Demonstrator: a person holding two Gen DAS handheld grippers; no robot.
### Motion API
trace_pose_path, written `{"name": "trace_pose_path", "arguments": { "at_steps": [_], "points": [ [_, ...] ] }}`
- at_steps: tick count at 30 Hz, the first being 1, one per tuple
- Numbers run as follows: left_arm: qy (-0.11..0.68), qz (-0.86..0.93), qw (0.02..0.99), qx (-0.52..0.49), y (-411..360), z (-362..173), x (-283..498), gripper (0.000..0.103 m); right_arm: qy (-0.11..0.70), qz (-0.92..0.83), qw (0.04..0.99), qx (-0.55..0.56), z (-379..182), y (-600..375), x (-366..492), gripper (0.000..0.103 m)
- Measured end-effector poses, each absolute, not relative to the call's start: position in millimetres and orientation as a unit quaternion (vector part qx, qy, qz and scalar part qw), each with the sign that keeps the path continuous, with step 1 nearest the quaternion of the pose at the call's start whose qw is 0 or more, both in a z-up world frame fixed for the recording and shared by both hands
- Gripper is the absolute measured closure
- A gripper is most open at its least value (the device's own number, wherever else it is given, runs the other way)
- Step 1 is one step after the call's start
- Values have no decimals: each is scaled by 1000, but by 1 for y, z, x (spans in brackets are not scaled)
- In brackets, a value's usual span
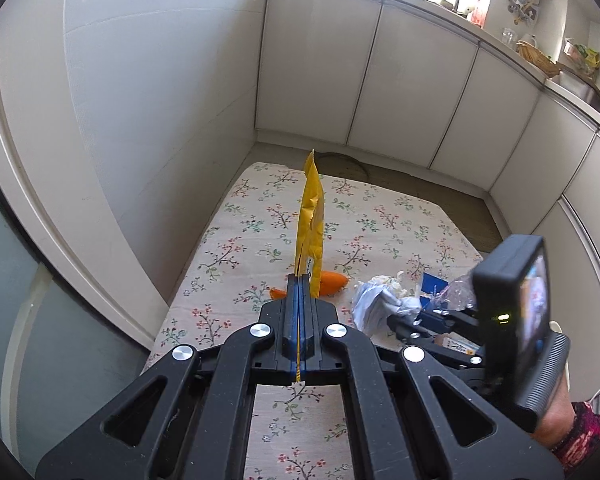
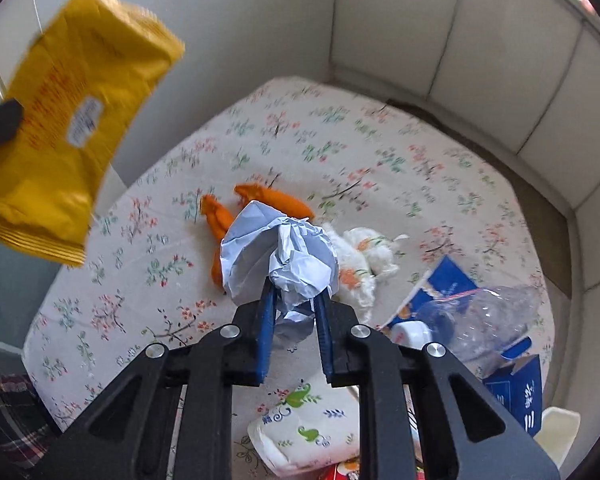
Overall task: Collect trash
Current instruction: 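Carry the packet and the bag in both grippers over the white bin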
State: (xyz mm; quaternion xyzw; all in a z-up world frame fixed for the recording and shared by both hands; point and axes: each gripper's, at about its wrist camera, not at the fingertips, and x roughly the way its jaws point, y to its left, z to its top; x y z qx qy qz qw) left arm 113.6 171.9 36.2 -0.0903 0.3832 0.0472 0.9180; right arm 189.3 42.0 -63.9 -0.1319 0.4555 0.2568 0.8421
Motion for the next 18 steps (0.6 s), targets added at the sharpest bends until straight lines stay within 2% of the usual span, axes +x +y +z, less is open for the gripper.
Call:
{"name": "trace_pose_path", "arguments": {
  "at_steps": [9,18],
  "points": [
    [359,26,928,-93,146,42,111,103,407,206,886,-84,-30,-7,173,84],
    [302,-10,951,-68,94,56,96,103,378,134,915,-33,-9,-74,160,84]
  ]
}}
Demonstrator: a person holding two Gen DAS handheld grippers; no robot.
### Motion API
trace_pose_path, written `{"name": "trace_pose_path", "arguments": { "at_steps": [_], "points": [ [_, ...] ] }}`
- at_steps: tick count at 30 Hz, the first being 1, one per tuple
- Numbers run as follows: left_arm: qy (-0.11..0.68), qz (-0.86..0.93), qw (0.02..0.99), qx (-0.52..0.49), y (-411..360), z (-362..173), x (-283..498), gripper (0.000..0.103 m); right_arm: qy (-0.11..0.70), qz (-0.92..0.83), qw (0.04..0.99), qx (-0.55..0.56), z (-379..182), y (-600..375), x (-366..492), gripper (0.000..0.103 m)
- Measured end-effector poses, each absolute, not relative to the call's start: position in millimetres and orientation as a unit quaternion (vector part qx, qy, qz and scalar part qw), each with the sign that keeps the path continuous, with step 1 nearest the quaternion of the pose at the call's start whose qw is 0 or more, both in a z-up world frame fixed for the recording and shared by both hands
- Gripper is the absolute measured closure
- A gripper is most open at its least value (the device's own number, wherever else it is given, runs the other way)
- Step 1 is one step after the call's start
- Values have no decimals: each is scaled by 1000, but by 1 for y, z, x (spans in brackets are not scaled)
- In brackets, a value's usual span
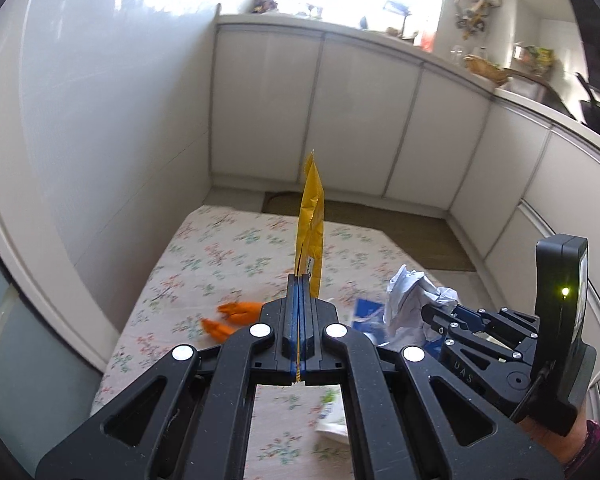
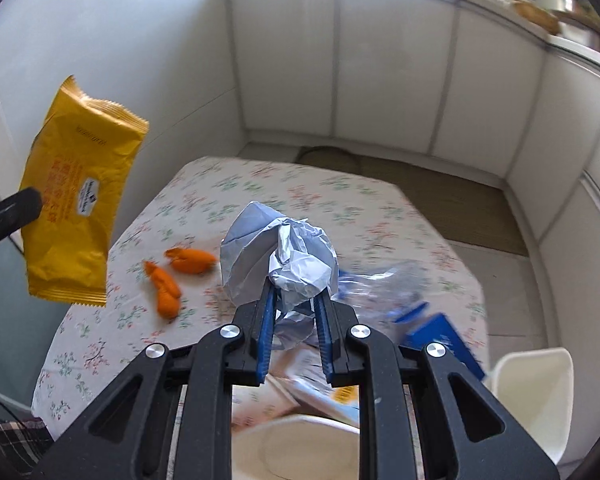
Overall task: Collect trash
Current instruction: 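Carry the packet and the bag in both grippers over the white bin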
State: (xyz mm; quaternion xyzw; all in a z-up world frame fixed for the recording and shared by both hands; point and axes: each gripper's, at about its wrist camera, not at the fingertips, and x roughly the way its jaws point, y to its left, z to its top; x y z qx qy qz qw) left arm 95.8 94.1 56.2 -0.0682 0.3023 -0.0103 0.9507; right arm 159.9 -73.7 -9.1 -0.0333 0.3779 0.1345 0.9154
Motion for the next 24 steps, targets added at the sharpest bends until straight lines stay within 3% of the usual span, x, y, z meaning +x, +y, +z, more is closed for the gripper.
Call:
{"name": "trace_pose_path", "arguments": {
  "at_steps": [24],
  "points": [
    [278,-130,951,-34,-35,55,99,103,325,-43,945,8,-3,-242,107,84]
  ]
}}
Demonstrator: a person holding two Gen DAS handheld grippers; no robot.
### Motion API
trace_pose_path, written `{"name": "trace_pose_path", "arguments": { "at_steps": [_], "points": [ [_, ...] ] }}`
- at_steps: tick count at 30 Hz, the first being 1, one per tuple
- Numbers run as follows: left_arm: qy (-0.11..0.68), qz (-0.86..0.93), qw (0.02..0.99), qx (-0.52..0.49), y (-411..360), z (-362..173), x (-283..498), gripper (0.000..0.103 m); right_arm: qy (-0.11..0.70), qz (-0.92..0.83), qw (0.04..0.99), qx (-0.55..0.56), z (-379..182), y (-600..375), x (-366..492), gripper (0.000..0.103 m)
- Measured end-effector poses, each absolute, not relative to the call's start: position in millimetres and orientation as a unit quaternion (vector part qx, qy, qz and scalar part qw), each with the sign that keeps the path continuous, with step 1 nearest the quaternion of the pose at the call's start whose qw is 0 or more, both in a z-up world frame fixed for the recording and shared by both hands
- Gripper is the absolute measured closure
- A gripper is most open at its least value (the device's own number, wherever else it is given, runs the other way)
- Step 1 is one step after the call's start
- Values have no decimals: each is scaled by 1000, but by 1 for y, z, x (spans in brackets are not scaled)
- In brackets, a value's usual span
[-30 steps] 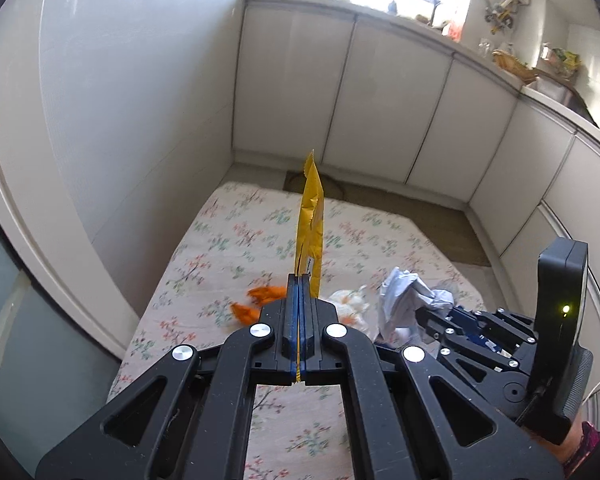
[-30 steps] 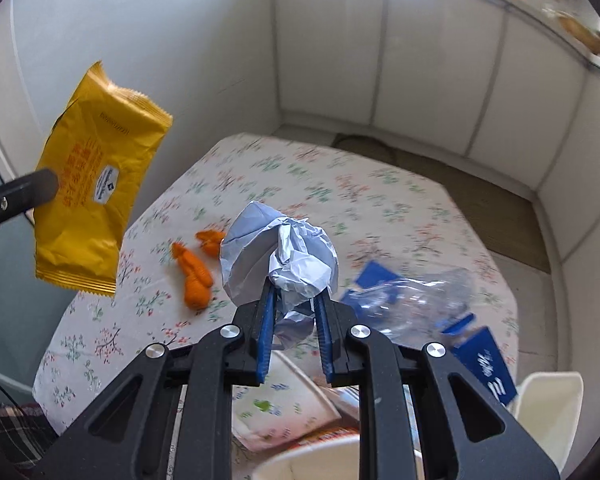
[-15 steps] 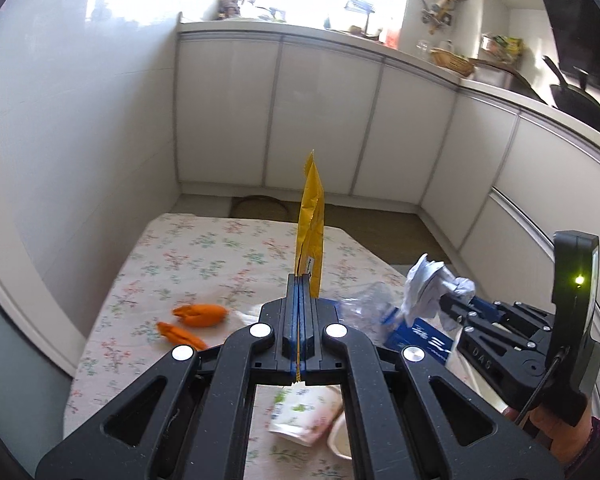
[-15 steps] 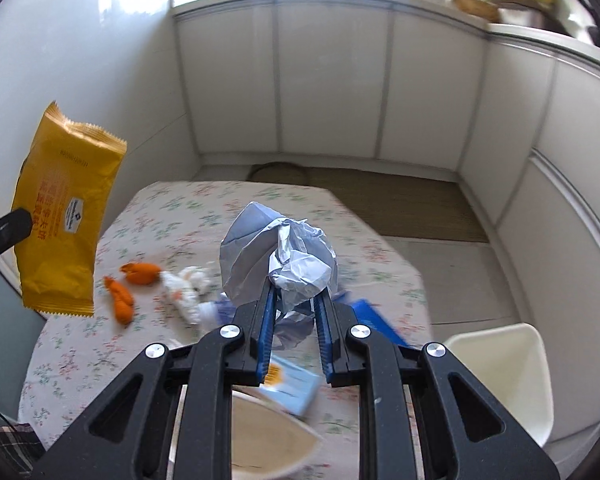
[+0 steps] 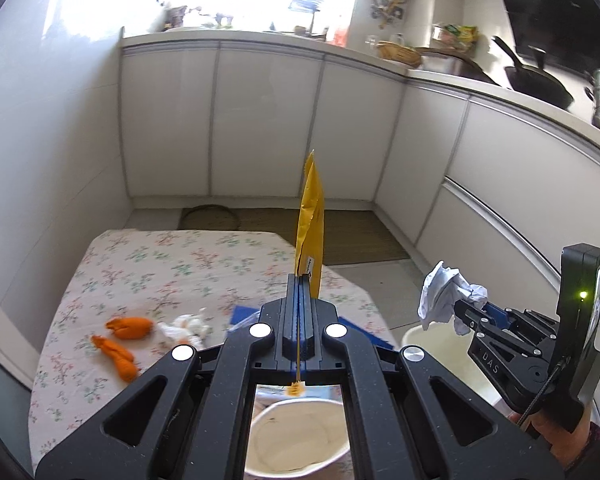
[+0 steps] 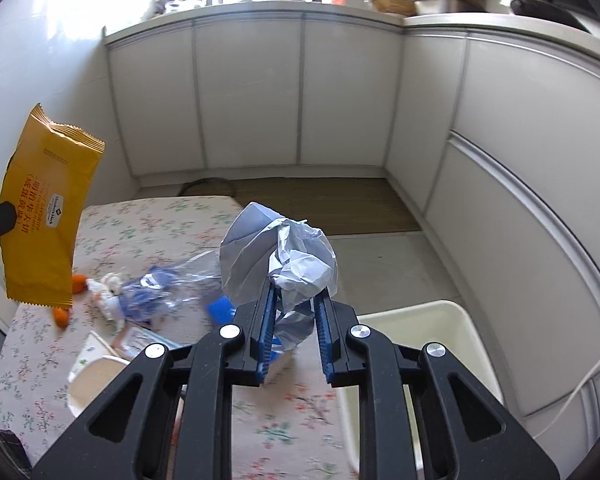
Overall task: Collect trash
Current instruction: 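Carry the packet and the bag in both grippers over the white bin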
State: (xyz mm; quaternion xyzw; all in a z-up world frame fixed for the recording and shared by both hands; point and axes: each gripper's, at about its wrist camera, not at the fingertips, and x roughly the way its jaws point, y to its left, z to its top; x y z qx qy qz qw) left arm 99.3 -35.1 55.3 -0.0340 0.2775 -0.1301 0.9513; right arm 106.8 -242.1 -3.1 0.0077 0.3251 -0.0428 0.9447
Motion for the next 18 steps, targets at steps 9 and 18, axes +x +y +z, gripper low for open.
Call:
{"name": "trace_pose_path", "arguments": {
  "at_steps": [9,18],
  "points": [
    [263,-159,952,-10,-76,60,92,103,321,-98,941,35,-6,-293,96,84],
    [271,-179,946,-7,-110,54,89,103,342,-160,924,57,-23,-349,88,84]
  ]
}}
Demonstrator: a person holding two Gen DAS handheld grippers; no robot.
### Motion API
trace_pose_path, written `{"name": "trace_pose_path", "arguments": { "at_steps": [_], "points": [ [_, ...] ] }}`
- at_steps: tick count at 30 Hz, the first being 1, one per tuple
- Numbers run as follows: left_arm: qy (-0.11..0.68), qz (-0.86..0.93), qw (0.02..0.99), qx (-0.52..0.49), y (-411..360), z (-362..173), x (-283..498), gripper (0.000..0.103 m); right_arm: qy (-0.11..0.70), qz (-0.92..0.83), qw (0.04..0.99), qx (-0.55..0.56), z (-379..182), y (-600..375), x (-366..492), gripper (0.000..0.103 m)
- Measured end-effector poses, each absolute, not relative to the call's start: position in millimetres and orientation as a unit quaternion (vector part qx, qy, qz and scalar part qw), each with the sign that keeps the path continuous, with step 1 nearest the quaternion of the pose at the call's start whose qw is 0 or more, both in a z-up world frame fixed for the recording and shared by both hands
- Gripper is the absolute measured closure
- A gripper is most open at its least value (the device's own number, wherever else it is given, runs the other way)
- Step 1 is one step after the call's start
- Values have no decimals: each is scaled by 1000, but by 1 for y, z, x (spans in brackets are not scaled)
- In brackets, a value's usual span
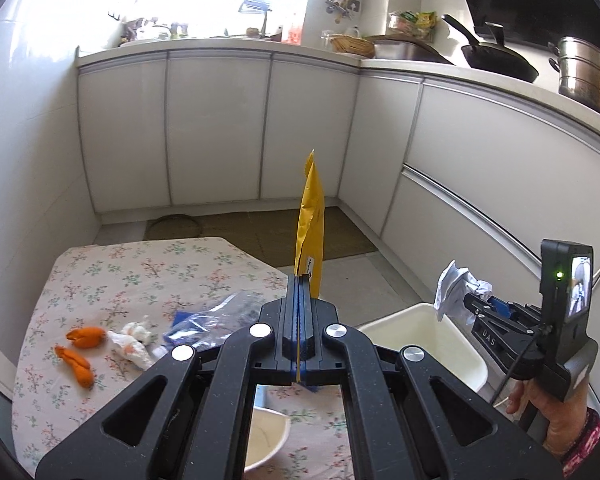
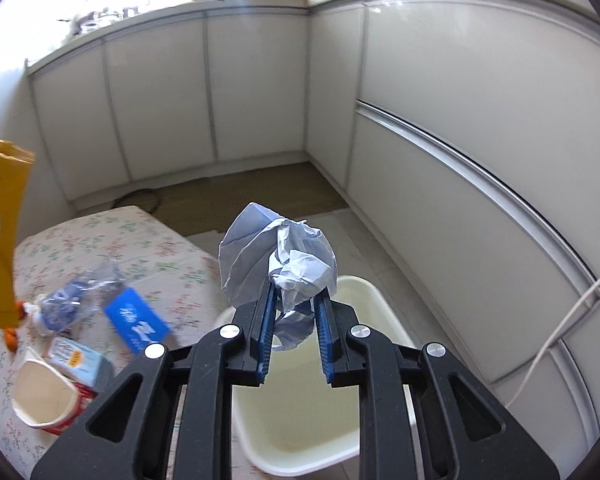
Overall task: Collect trash
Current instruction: 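Carry the packet and the bag in both grippers over the white bin, then open the right gripper to drop the plastic bag into the bin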
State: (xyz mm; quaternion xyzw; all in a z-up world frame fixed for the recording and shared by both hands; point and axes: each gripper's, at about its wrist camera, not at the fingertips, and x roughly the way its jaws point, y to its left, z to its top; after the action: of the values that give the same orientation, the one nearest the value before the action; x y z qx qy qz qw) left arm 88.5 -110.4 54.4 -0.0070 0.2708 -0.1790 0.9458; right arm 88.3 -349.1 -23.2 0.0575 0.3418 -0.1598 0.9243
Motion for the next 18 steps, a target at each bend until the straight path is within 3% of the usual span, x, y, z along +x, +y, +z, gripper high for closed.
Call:
{"name": "trace_pose_path", "arguments": {
  "at_steps": [10,18],
  "points": [
    [291,-209,934,5,-163,40,88,103,360,-193,908,89,-37,-400,78,83],
    [315,-237,919,13,-203,26,95,103,365,-201,900,124,-42,-426,70,72]
  ]
}}
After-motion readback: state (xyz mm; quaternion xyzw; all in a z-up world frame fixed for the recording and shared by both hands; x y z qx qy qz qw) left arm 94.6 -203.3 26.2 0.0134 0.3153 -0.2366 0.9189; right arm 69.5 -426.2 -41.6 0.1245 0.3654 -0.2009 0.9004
